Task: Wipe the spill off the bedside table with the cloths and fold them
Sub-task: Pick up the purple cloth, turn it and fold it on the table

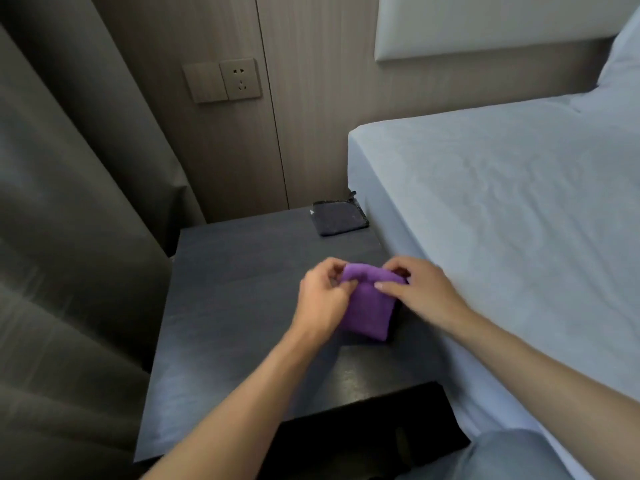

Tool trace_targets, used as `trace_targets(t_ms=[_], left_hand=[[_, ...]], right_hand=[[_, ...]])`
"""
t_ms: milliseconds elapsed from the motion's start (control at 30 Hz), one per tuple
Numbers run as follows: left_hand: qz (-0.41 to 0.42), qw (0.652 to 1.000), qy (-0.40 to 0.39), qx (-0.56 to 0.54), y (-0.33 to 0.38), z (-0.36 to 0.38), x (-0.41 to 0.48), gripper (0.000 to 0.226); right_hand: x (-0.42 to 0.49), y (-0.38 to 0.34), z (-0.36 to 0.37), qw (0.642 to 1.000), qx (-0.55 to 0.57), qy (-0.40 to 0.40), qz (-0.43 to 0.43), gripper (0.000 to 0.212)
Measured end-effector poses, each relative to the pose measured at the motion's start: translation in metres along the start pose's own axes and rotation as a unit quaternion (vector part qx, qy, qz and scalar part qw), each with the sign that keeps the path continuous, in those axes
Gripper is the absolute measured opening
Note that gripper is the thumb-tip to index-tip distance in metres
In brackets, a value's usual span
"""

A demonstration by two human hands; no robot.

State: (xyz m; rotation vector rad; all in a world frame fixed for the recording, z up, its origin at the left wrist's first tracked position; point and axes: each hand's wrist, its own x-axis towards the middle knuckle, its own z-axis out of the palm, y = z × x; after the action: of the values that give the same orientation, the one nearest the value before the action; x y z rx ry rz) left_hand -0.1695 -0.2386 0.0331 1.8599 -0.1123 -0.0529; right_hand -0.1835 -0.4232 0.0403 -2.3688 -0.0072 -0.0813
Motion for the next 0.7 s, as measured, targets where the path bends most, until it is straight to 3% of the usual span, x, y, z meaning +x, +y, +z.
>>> trace_targets(t_ms=[200,367,567,700], left_hand=[[0.141,0.99,-0.028,-0.006,0.058,-0.084,0.027,0.028],[0.169,0.974,-0.13,-0.072,0.109,-0.134,0.034,0.029],[0.234,0.972,-0.008,-0.029,0.144,-0.171,0.044,0.01],[0.203,0.979,-0.005,-0.018,0.145,-0.195,0.051,0.033]], right_hand=[[0.046,-0.084,-0.04,0.98,0.119,-0.013,-0.156,0.011],[0.072,-0.151,-0.067,0.965,0.142,-0.002,-0.221,0.007],[0.093,-0.214,-0.085,0.947,0.112,0.026,-0.299,0.014],[0.102,-0.233,-0.083,0.938,0.061,0.074,-0.333,0.016]])
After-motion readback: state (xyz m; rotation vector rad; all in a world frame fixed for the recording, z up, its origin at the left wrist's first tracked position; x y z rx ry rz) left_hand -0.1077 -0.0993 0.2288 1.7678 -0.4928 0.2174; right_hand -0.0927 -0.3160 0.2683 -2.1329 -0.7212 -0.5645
